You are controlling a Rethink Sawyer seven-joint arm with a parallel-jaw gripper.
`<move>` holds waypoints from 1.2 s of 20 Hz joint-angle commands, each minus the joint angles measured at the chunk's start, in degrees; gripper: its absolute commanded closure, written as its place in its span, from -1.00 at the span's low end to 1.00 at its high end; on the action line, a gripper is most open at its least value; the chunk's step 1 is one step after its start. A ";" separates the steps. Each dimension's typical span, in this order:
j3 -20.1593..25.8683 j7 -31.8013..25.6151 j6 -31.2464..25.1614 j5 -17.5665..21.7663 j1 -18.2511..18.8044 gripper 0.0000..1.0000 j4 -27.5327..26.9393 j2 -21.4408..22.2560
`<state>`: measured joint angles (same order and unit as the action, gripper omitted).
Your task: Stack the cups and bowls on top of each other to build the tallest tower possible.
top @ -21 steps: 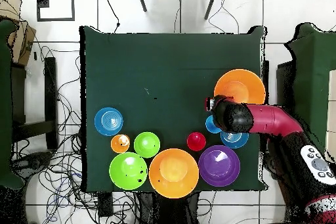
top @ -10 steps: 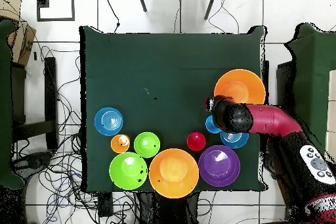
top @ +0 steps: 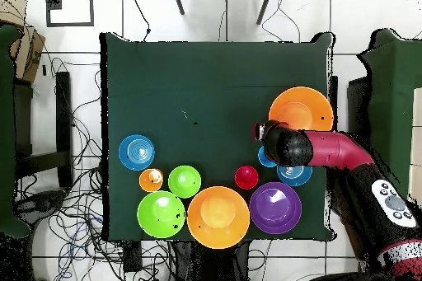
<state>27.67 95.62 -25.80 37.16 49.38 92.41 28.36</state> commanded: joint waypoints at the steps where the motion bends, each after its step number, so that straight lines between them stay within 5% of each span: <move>1: -0.99 -2.37 2.08 4.63 -1.86 -1.00 -3.76 -1.88; 5: -0.04 -4.12 1.37 4.65 -1.34 -1.00 -4.17 -2.35; 6: 0.29 -4.43 1.78 4.76 -0.99 1.00 -3.97 -2.37; 24: -0.49 -2.76 1.63 4.22 -1.47 1.00 -2.95 -1.58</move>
<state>27.69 95.61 -25.80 37.26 49.37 91.90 28.48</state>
